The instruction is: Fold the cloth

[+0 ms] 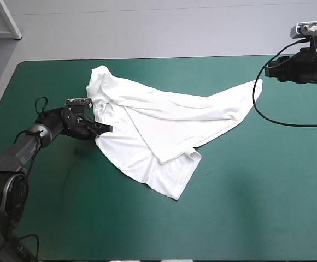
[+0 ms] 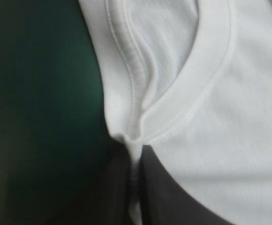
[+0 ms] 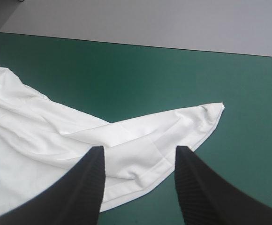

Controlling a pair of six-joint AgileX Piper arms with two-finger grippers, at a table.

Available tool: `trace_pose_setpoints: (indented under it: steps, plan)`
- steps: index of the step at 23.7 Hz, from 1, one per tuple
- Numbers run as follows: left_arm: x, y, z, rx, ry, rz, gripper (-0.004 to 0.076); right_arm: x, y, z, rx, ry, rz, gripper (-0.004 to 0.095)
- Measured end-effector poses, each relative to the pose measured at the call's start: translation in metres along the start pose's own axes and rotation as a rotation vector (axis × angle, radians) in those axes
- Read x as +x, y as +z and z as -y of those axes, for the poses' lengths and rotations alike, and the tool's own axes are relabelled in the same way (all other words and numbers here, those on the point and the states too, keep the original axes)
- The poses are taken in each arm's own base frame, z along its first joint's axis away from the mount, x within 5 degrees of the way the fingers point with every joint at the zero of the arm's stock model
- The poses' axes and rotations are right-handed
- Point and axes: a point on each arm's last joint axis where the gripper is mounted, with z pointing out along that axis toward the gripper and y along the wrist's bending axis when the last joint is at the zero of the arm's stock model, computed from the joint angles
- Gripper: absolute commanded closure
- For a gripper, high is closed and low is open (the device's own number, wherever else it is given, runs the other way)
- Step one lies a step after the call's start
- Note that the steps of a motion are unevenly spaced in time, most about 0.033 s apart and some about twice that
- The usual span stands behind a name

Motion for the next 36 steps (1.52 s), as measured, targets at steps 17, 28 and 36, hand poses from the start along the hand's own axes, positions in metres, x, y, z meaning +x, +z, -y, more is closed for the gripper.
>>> trace_pose_setpoints:
  steps: [17,28,36]
  plan:
    - [0.000,0.000,0.000,0.004,0.017,0.000,0.0705,0.072,0.201,0.086,0.074,0.143,-0.247,0.0467]
    - [0.000,0.000,0.000,0.004,0.019,0.000,0.0705,0.102,0.273,0.114,0.071,0.166,-0.301,0.0468]
    - [0.000,0.000,0.000,0.004,0.019,0.001,0.0705,0.103,0.290,0.114,0.030,0.168,-0.280,0.0792]
